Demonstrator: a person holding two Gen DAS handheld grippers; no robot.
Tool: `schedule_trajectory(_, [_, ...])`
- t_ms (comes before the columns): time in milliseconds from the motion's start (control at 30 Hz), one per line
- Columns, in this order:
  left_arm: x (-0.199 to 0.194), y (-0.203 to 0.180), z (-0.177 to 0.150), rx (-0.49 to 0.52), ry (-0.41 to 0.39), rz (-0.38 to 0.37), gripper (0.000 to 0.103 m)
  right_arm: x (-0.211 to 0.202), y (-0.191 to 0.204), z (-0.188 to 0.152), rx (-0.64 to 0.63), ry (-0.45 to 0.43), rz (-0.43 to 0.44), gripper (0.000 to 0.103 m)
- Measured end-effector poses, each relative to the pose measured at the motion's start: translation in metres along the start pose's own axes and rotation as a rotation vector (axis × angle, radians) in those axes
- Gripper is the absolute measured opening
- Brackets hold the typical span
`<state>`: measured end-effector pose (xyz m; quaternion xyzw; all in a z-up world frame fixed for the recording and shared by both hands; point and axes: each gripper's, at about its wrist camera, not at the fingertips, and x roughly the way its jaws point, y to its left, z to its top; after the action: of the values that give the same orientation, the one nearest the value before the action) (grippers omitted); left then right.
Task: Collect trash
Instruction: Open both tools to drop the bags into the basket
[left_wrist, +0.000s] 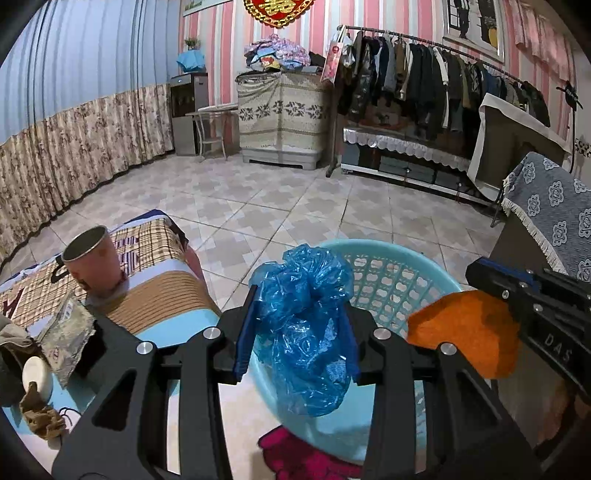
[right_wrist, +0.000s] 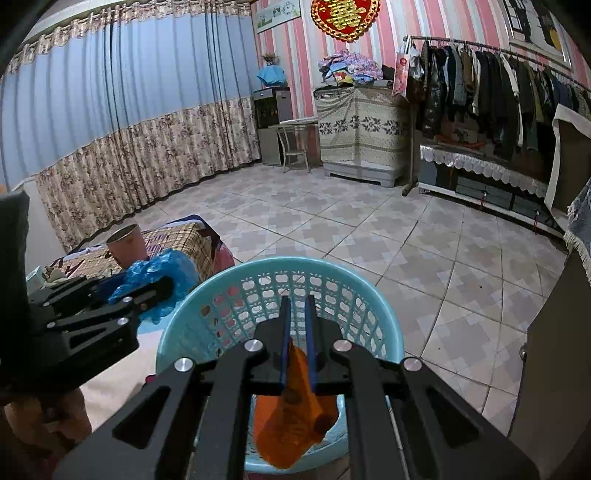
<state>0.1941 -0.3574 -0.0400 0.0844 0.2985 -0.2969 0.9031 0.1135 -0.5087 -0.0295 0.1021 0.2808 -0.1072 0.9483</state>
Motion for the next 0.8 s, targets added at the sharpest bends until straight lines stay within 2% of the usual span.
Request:
schedule_trajectory(167, [0.007,-0.003,0.000,0.007,0.009,0.001,0.044,0.007,-0.003,-0.003,0.009,0.005,-0.006,0.008])
schedule_trajectory(200, [0.010,-0.004,0.000,0.009,0.012,0.003,0.047,0.009,-0.003,-0.003,0.009,0.006,-0.007,0.008])
schedule_trajectory(267, [0.012,-0.003,-0.002,0.013,0.018,0.007,0.062,0.011,-0.003,-0.003,0.009,0.008,-0.009,0.008])
schedule_trajectory(467, [0.002,0.006,-0.002,-0.013,0.004,0.020,0.083,0.014,-0.002,-0.003,0.006,0.008,-0.011,0.008])
schedule_trajectory(733, [-0.033,0.028,-0.006,-0.025,-0.040,0.110,0.097,0.015,0.001,-0.005,0.003,0.012,-0.031,0.010])
schedule_trajectory(767, [-0.038,0.033,-0.007,-0.031,-0.043,0.118,0.097,0.016,0.003,-0.006,0.005,0.016,-0.031,0.022])
schedule_trajectory(800, [-0.044,0.038,-0.008,-0.037,-0.043,0.124,0.097,0.016,0.006,-0.007,0.008,0.014,-0.031,0.048])
